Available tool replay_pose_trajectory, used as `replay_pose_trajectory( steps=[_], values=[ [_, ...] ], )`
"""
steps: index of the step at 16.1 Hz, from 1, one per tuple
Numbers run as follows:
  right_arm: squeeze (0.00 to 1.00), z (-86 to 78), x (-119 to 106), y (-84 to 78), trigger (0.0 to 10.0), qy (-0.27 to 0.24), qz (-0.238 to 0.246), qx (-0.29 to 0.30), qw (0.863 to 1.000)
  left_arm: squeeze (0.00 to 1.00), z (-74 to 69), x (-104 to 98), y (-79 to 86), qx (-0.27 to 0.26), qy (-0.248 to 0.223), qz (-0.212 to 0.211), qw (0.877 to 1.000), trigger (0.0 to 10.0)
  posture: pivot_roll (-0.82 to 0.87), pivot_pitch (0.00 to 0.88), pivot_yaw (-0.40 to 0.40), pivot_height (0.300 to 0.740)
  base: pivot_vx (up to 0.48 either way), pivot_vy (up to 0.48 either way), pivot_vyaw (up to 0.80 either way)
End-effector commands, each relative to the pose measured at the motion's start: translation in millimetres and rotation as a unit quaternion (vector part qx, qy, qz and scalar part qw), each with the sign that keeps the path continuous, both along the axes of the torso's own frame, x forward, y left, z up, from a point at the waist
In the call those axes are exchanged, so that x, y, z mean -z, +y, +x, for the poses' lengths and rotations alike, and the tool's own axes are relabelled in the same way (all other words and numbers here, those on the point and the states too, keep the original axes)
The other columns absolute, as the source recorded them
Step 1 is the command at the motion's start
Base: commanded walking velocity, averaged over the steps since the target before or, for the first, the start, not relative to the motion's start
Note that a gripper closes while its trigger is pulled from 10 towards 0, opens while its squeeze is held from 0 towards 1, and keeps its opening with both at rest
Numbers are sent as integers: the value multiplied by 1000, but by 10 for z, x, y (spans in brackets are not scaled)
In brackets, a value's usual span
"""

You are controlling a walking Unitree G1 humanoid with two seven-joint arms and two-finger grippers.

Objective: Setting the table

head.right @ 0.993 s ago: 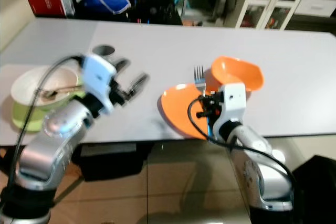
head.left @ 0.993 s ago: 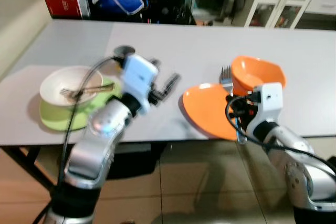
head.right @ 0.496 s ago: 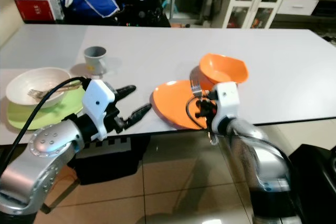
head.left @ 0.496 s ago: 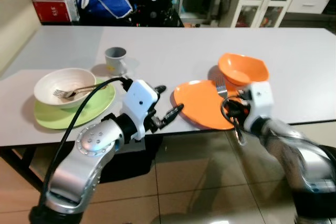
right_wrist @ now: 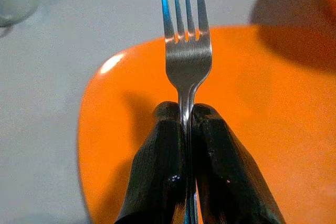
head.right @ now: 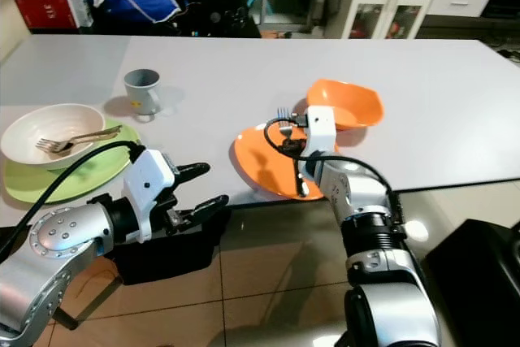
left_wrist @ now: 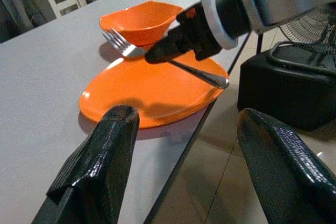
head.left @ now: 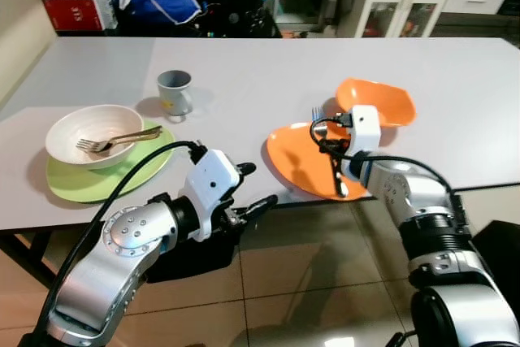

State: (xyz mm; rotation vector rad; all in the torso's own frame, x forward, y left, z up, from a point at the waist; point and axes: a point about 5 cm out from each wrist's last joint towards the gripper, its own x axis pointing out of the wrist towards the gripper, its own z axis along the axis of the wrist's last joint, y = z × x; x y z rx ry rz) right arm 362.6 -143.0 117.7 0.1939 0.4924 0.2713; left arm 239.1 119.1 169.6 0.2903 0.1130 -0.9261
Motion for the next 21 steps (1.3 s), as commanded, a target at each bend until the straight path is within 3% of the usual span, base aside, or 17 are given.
replay_pose_trajectory(
  steps=[1,3,21],
  values=[
    [0,57,-59,-16,10000,-11,25,7,1000,0,-25,-18,-29,14,2,-1,1000,10000,8,0,-43,740,0,0,0],
    [0,97,-24,70,10000,-4,54,-8,998,0,-18,-13,-21,14,6,-2,1000,10000,11,0,-36,740,0,0,0],
    [0,147,191,235,10000,16,14,-7,1000,0,-39,-18,28,14,13,10,1000,10000,45,0,-22,740,0,0,0]
  ],
)
